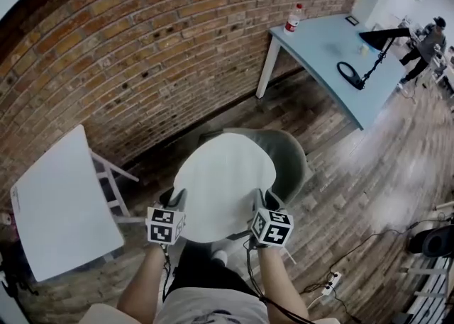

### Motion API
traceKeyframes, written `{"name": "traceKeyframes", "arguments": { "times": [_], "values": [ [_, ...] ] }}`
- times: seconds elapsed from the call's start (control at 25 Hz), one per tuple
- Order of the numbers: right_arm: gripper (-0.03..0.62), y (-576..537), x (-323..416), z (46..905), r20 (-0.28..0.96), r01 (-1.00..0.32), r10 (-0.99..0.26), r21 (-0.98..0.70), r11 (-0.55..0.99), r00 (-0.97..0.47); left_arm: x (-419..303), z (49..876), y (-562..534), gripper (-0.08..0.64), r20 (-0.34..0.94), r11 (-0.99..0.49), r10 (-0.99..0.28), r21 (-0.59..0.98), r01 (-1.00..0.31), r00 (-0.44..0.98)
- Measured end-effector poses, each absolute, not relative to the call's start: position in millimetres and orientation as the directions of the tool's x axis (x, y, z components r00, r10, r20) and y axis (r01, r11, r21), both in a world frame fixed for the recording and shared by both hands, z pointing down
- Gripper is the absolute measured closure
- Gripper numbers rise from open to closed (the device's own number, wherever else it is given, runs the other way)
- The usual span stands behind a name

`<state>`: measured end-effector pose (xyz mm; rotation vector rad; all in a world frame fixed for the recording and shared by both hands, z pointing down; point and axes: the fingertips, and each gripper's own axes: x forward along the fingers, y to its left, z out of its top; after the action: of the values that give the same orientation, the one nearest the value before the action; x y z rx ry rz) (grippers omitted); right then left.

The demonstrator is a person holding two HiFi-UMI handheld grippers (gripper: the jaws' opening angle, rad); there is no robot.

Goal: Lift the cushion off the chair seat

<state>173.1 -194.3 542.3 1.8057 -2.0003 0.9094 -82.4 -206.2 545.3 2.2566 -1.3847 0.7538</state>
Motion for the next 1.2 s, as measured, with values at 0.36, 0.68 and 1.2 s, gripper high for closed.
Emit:
{"name": "traceKeyframes", "arguments": {
  "times": [0.36,0.68,1.2],
  "values": [
    [0.514,-168.3,178.4,479.4,0.552,-0.968,-0.815,-0.246,0.043,-0.177,-78.8,482.7,-181.0,0.46,0.584,-0.445,-0.721,0.021,-0.895,0.372],
    [0.515,-150.2,175.1,445.5,0.512,-0.969,-0.839,-0.236,0.071,-0.186,-81.5,454.7,-157.1,0.46,0.555,-0.426,-0.744,0.036,-0.904,0.372],
    [0.522,-132.3,177.1,417.2,0.481,-0.974,-0.86,-0.214,0.077,-0.173,-79.2,428.8,-141.4,0.46,0.516,-0.44,-0.759,0.041,-0.897,0.396]
  ]
}}
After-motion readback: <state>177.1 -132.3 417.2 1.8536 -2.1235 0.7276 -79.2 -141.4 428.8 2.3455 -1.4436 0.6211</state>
